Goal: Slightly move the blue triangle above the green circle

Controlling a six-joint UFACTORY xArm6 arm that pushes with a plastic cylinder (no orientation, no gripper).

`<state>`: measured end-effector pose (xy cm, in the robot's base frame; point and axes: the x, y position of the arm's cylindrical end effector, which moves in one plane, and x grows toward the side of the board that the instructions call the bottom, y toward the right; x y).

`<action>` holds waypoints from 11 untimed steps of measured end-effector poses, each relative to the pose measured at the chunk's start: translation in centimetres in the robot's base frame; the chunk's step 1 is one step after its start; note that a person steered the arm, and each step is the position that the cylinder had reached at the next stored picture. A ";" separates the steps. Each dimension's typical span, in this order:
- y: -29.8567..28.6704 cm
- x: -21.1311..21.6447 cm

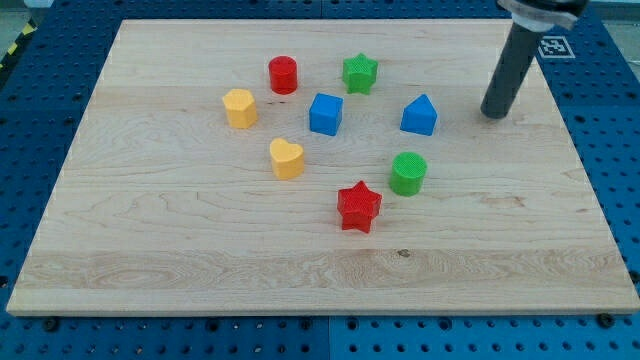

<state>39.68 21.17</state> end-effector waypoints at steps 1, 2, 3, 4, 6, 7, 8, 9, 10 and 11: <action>0.0 1.6; -1.4 -2.3; -5.9 -4.6; -9.2 -5.1; -8.6 -5.5; -8.2 -3.8; -8.2 -2.2; -8.2 -2.0; -8.4 -2.1; -8.9 -2.1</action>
